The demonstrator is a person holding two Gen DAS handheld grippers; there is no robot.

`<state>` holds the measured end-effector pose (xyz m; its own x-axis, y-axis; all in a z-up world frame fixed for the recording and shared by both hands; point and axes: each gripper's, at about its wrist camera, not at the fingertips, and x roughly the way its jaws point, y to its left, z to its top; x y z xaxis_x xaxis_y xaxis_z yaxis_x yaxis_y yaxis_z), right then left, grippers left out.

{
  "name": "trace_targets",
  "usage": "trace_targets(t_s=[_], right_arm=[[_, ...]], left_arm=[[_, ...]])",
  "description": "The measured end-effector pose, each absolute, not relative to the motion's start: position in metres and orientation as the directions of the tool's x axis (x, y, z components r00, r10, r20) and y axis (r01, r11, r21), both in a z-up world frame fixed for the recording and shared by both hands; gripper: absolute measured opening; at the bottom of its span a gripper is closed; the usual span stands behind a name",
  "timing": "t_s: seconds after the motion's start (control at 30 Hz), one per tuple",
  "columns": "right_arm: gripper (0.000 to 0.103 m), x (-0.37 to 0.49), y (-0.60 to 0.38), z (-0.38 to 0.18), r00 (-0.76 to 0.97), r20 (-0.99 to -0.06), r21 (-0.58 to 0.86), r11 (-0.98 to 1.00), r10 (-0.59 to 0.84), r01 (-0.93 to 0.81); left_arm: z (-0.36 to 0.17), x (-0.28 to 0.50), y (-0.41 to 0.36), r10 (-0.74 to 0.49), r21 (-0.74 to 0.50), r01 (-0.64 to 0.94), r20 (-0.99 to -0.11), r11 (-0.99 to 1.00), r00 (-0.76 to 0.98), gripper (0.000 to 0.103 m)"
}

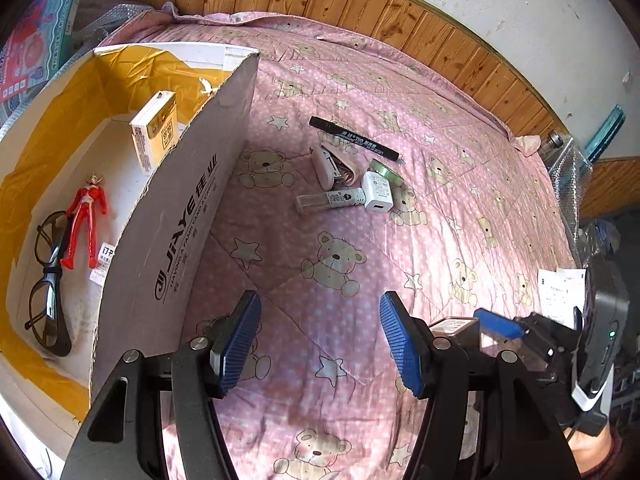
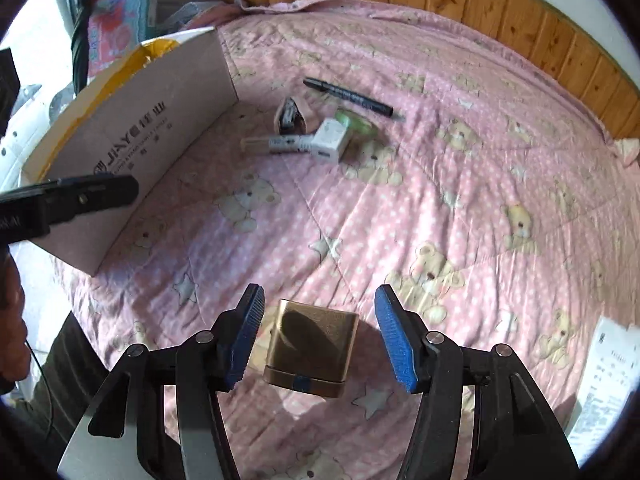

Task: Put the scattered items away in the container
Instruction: 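Close the right tool on the gold tin and lift it, then grasp the white charger plug with the left tool while the right tool holds the gold tin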

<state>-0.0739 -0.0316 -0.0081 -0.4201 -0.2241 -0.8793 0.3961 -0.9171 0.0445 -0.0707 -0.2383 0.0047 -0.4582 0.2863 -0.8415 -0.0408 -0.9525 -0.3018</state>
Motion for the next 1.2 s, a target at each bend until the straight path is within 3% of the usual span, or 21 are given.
trace_targets(t_s=[0.13, 0.3, 0.33, 0.43, 0.47, 0.6, 0.73, 0.93, 1.1, 1.2], right_arm=[[0.061, -0.117, -0.065, 0.023, -0.439, -0.866, -0.012, -0.867, -0.24, 0.498], [0.06, -0.22, -0.081, -0.032, -0.294, -0.946, 0.033, -0.939, -0.14, 0.341], [0.057, -0.233, -0.083, -0.044, -0.269, -0.953, 0.047, -0.948, -0.137, 0.316], [0.031, -0.25, -0.083, -0.068, -0.245, -0.962, 0.051, -0.962, -0.12, 0.269], [0.031, -0.248, -0.084, -0.068, -0.259, -0.958, 0.047, -0.962, -0.119, 0.268], [0.03, -0.214, -0.081, -0.052, -0.291, -0.946, 0.063, -0.962, -0.142, 0.264], [0.031, -0.147, -0.09, -0.025, -0.27, -0.927, 0.174, -0.935, -0.261, 0.308], [0.032, -0.067, -0.128, -0.044, -0.178, -0.91, 0.292, -0.882, -0.375, 0.37], [0.047, -0.037, -0.105, -0.021, -0.282, -0.861, 0.322, -0.883, -0.423, 0.341], [0.053, -0.018, -0.075, 0.007, -0.405, -0.834, 0.259, -0.915, -0.373, 0.309]], left_arm=[[0.006, -0.066, -0.247, 0.299, -0.319, -0.036, -0.834, -0.947, -0.465, 0.063], [0.006, -0.064, -0.25, 0.325, -0.342, -0.048, -0.826, -0.938, -0.461, 0.063], [0.006, -0.064, -0.25, 0.329, -0.346, -0.05, -0.825, -0.937, -0.46, 0.063], [0.005, -0.064, -0.251, 0.342, -0.357, -0.056, -0.823, -0.933, -0.454, 0.063], [0.004, -0.065, -0.251, 0.344, -0.357, -0.06, -0.824, -0.932, -0.45, 0.063], [0.002, -0.066, -0.251, 0.356, -0.363, -0.072, -0.823, -0.929, -0.442, 0.063], [0.003, -0.065, -0.254, 0.36, -0.37, -0.067, -0.82, -0.926, -0.446, 0.063], [0.011, -0.051, -0.262, 0.342, -0.368, -0.04, -0.813, -0.929, -0.472, 0.063], [0.013, -0.033, -0.258, 0.315, -0.326, -0.058, -0.828, -0.944, -0.464, 0.063], [0.004, -0.026, -0.257, 0.302, -0.311, -0.053, -0.843, -0.949, -0.445, 0.063]])
